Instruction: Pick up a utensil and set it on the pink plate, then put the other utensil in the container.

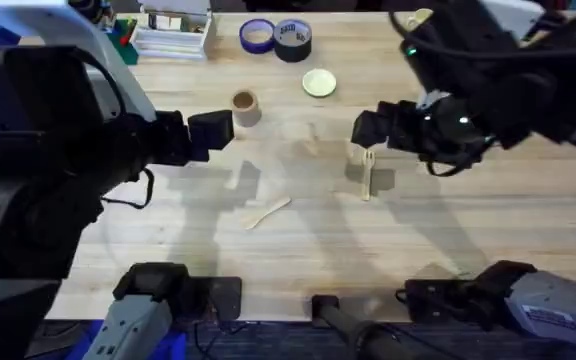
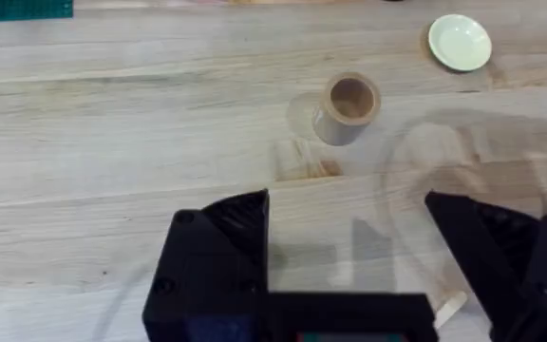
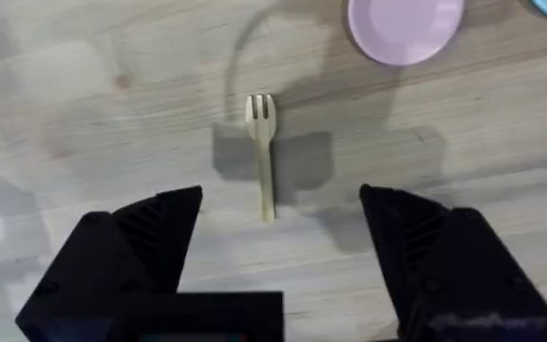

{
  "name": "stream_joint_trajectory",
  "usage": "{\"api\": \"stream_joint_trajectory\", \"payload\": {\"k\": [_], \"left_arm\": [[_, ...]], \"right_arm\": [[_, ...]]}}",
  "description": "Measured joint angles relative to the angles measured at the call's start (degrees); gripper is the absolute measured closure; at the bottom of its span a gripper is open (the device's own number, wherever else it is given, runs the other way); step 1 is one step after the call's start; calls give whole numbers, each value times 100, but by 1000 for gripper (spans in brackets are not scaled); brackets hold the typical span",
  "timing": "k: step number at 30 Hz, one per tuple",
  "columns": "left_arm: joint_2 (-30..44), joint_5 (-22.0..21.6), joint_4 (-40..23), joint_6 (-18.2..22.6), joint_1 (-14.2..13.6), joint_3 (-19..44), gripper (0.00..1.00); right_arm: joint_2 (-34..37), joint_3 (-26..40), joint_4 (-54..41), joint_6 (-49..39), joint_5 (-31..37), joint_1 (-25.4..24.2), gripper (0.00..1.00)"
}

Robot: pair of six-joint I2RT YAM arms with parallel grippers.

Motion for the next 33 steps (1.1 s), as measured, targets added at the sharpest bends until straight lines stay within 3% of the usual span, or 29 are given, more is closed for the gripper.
{"api": "stream_joint_trajectory", "payload": {"k": [19,33], "left_arm": [[0,0,0,2,0,0,7],[0,2,0,0,0,0,8]], "right_arm": [[1120,0,461,274,-101,182,5],[1324,-303,898,404,-357,195,5]]}}
